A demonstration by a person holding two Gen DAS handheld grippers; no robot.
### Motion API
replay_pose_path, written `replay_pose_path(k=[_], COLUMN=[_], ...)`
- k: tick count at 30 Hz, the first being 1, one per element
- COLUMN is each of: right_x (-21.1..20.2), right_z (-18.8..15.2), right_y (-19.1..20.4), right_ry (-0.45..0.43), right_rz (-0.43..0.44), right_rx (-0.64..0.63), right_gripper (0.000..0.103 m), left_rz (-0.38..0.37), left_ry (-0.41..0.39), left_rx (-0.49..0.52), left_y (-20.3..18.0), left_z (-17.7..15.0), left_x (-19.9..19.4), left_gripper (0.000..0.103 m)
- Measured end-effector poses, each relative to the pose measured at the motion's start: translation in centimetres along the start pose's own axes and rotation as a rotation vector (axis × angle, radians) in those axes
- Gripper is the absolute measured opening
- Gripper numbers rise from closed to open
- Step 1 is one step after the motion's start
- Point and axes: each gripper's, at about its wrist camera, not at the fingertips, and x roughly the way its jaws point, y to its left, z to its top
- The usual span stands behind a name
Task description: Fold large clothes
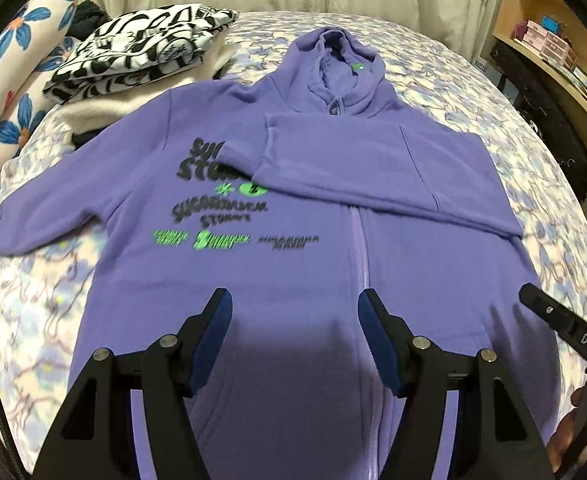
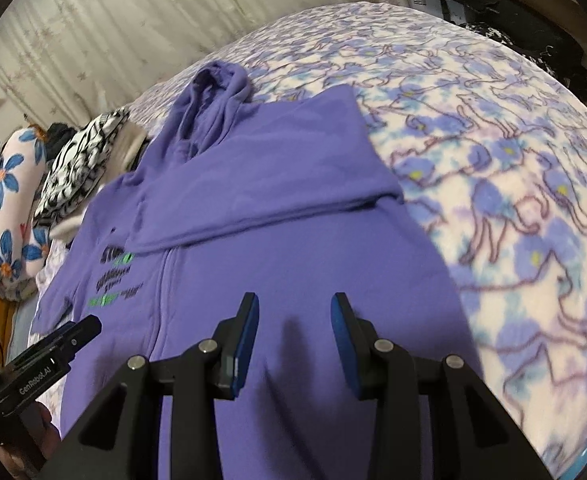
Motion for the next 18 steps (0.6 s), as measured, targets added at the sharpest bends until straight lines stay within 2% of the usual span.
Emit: replay_pose_path(k=[11, 18], right_x=[-0.8, -1.0], right_z=[-5.4, -6.9], right_y=[3.4, 7.1], right_ry=[0.072, 0.087], right_rz=[-0.002, 0.007], right_rx=[-0.108, -0.196], right_gripper=[0.037, 0.037], left_rz=[0.025, 0.055], left_ry=[-0.009, -0.017], left_rx=[-0.041, -0.068], left_y=[3.5, 6.6], left_z=[-4.6, -6.7], left_x=[-3.5, -4.5], left_gripper=[0.065, 0.065])
